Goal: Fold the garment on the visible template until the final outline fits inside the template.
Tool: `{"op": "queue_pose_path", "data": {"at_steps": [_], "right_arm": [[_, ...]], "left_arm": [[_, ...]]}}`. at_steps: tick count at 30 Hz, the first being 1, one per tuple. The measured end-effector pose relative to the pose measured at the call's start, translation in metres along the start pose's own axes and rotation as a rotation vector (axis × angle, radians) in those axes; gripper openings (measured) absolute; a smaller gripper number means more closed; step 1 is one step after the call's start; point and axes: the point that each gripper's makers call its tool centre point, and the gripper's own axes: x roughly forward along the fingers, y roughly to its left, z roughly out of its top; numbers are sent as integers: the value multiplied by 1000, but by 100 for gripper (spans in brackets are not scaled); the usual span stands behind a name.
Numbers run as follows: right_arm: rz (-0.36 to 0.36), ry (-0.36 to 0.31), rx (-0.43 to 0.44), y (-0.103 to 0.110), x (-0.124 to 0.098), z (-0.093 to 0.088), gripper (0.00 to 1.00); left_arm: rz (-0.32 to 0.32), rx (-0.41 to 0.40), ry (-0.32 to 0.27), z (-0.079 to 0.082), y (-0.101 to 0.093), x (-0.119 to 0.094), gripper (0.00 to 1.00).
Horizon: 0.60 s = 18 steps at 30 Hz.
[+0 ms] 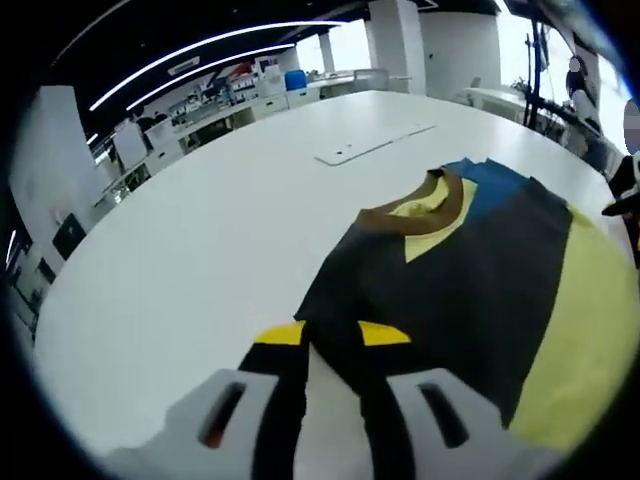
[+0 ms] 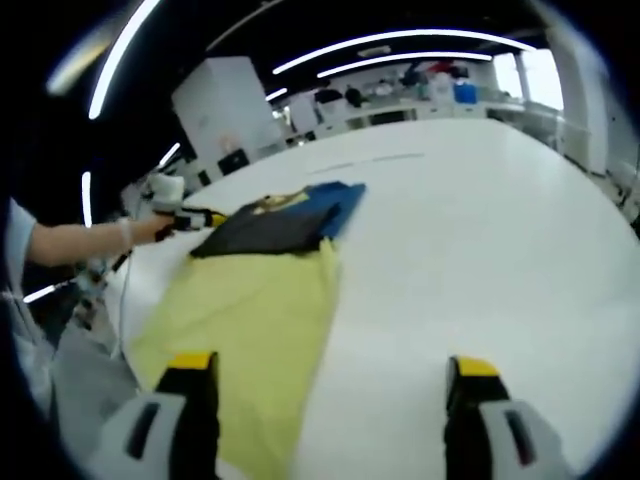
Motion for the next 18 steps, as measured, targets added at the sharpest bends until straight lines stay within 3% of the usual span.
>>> {"op": "queue_pose_path", "data": {"at_steps": [10, 16, 18], "right_arm": [[6, -10, 0, 3, 0, 3, 95], [6, -14, -4, 3, 1, 4, 95], [5, -13, -3, 4, 1, 2, 95]], "left_arm": [[10, -23, 4, -1, 5, 1, 0], [17, -101, -9, -1, 4, -6, 0], [10, -200, -44, 1, 10, -9, 0]]}}
